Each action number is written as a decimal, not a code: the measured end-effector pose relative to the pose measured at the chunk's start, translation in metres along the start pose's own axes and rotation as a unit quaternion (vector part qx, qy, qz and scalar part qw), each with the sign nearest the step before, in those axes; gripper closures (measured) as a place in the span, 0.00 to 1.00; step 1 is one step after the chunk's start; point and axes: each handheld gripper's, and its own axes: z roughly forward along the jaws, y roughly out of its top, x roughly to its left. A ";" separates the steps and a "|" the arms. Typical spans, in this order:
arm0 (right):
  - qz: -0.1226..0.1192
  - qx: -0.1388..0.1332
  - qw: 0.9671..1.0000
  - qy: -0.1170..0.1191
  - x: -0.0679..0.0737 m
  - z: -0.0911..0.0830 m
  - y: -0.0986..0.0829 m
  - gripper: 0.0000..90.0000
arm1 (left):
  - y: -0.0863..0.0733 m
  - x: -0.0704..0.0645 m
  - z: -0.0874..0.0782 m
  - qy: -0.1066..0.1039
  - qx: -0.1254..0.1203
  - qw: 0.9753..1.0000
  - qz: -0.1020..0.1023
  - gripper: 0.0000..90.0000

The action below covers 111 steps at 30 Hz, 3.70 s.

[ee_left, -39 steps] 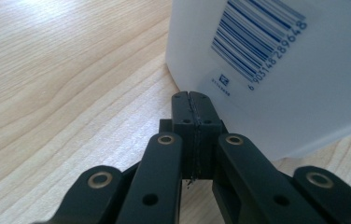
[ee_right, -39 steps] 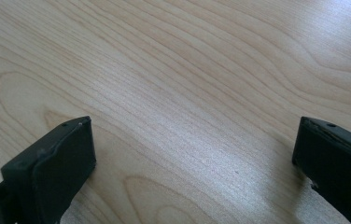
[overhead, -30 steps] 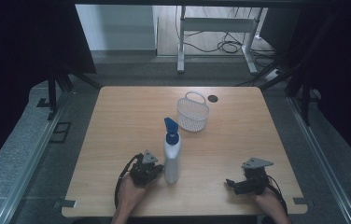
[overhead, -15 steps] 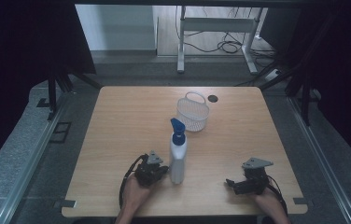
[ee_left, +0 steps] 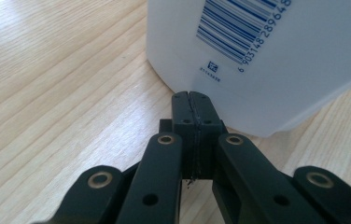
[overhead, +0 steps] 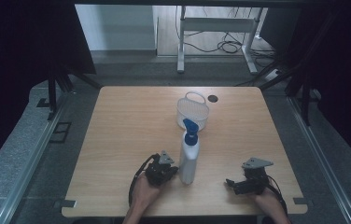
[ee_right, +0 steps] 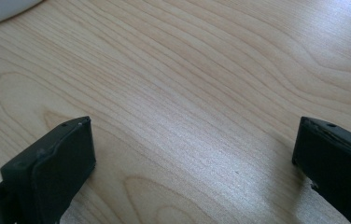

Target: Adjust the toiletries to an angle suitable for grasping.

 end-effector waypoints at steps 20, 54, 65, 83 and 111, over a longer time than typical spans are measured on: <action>0.000 0.000 1.000 0.000 0.000 0.000 0.000 0.00 | 0.005 -0.028 0.007 -0.027 0.005 0.999 0.025 0.99; 0.001 0.000 1.000 0.000 0.000 0.000 0.000 0.00 | 0.024 -0.042 0.019 -0.046 0.002 0.998 0.047 0.98; 0.002 -0.001 1.000 0.000 0.000 0.000 0.000 0.00 | 0.018 -0.037 0.000 -0.025 0.002 0.999 0.048 0.82; -0.010 -0.002 1.000 0.013 0.003 -0.002 0.001 0.06 | -0.002 -0.029 -0.032 -0.002 -0.002 0.999 0.043 0.45; -0.031 -0.029 0.998 0.040 0.017 -0.015 0.014 0.01 | -0.041 -0.012 -0.037 0.049 -0.001 0.999 -0.005 0.15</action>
